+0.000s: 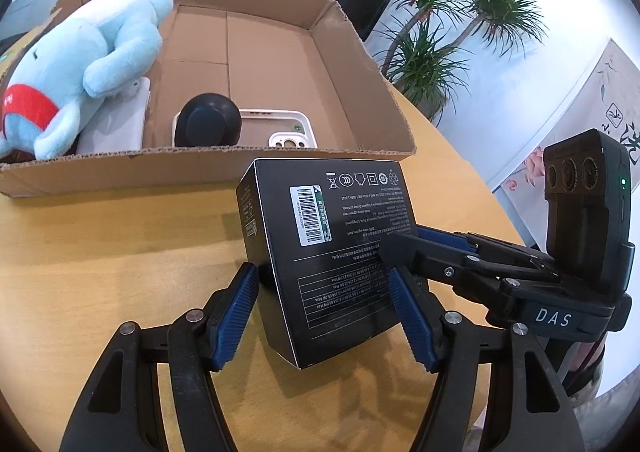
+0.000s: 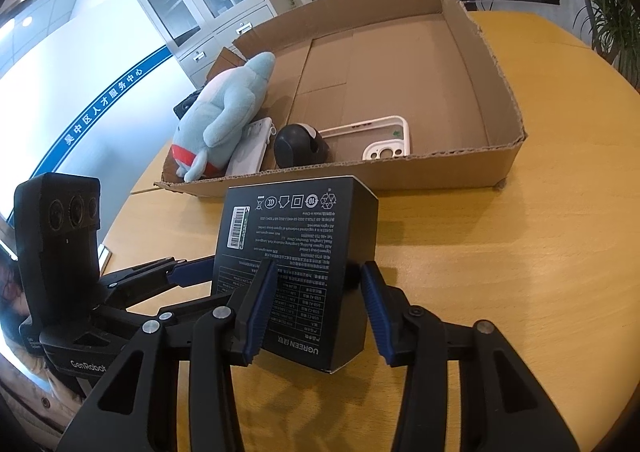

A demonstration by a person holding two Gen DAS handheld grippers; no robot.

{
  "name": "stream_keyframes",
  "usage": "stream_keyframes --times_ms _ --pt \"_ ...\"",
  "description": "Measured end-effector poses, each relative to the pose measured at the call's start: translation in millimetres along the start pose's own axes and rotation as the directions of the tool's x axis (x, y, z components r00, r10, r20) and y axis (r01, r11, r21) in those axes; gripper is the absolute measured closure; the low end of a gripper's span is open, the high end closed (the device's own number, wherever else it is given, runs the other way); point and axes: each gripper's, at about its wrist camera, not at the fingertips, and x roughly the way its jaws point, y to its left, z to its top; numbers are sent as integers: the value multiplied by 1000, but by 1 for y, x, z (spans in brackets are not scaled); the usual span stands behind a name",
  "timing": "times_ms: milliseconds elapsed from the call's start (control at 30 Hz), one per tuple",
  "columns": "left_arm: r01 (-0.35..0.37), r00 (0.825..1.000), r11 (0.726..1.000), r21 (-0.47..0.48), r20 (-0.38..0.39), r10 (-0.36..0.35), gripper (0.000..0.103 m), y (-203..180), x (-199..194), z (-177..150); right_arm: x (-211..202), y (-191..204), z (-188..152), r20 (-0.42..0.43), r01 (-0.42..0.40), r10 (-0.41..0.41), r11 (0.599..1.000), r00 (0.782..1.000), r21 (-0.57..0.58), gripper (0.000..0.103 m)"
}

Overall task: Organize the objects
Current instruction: 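Lift the black UGREEN box with the right gripper, then carry the UGREEN box over the cardboard box and lower it inside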

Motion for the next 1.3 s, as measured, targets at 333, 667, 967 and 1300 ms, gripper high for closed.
stream_keyframes --times_ms 333,667,967,1300 --pt "-8 999 999 34 40 6 36 -11 -16 13 -15 6 11 51 2 -1 1000 999 -24 62" --pt "-25 996 996 90 91 17 36 -30 -30 35 -34 14 33 126 23 -15 998 992 -58 62" --pt "-24 993 993 118 117 10 36 -36 -36 58 -44 16 50 172 39 -25 996 985 -77 62" --pt "-25 991 989 148 137 4 36 -41 -39 89 -50 15 74 210 53 -30 993 977 -104 62"
